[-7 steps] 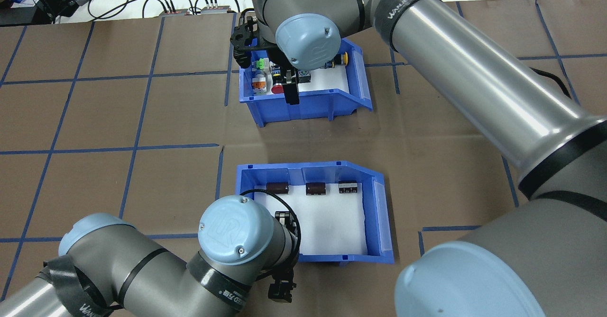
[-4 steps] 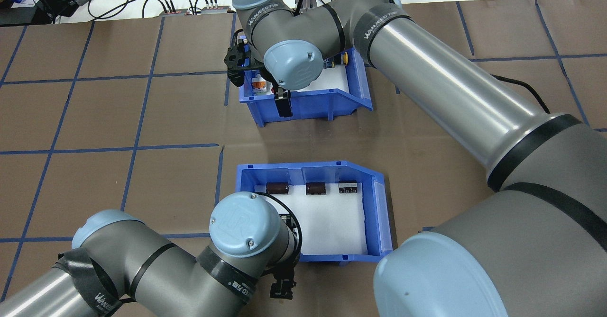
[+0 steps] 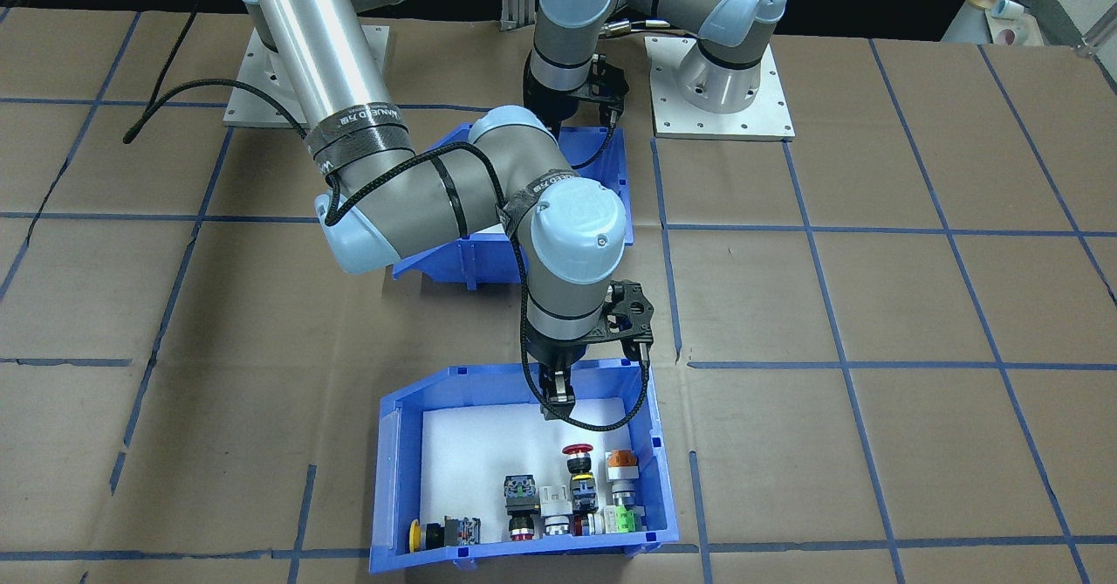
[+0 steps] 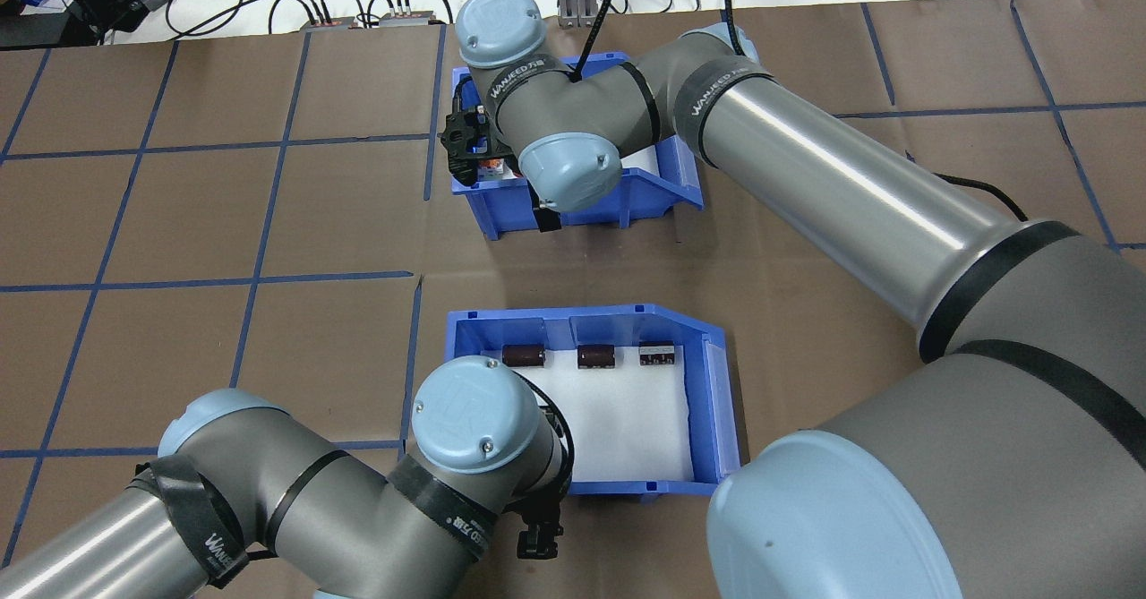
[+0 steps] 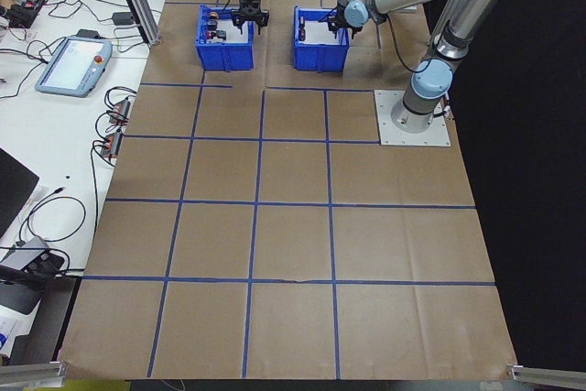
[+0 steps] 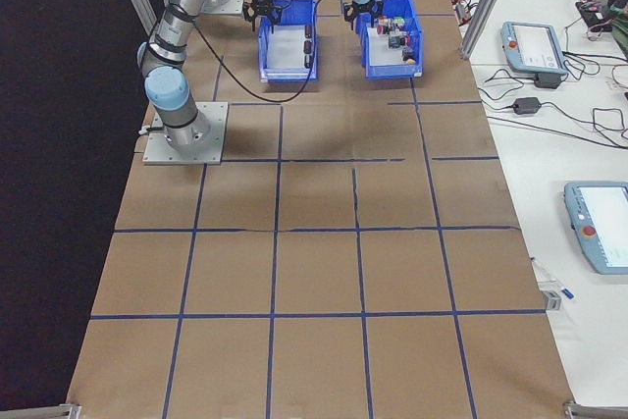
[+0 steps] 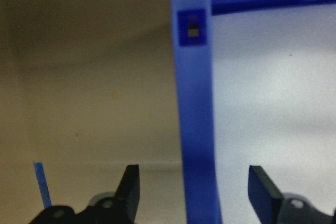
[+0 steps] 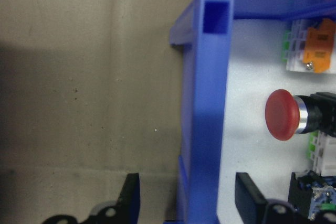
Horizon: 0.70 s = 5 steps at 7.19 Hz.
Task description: Place battery box in front
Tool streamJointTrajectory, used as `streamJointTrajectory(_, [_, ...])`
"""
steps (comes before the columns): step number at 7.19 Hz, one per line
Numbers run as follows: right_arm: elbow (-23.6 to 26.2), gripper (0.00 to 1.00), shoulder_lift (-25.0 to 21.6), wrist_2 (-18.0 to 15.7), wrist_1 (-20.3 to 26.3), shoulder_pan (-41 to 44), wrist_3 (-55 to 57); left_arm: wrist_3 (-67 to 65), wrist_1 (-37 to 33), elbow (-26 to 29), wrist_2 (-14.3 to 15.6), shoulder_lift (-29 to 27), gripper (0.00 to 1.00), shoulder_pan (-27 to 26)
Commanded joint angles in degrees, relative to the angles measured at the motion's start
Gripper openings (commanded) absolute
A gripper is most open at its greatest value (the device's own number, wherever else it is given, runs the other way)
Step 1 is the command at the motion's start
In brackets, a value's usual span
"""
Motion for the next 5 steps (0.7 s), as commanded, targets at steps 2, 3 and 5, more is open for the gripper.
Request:
streamJointTrajectory(2, [-0.16, 0.08, -1.29, 0.09, -0.51, -0.09, -0.52, 0.62, 3.6, 0.24, -3.5, 0.87, 0.0, 0.0])
streamJointTrajectory(3, [-0.33, 0.06, -2.43, 0.09, -0.51, -0.52, -0.61, 0.97, 3.6, 0.6, -3.42, 1.31, 0.0, 0.0])
streamJointTrajectory(5, [-0.86, 0.06, -4.1, 0.0, -0.42, -2.18, -1.66, 2.81, 2.99, 1.47, -1.41, 2.36, 0.0, 0.79])
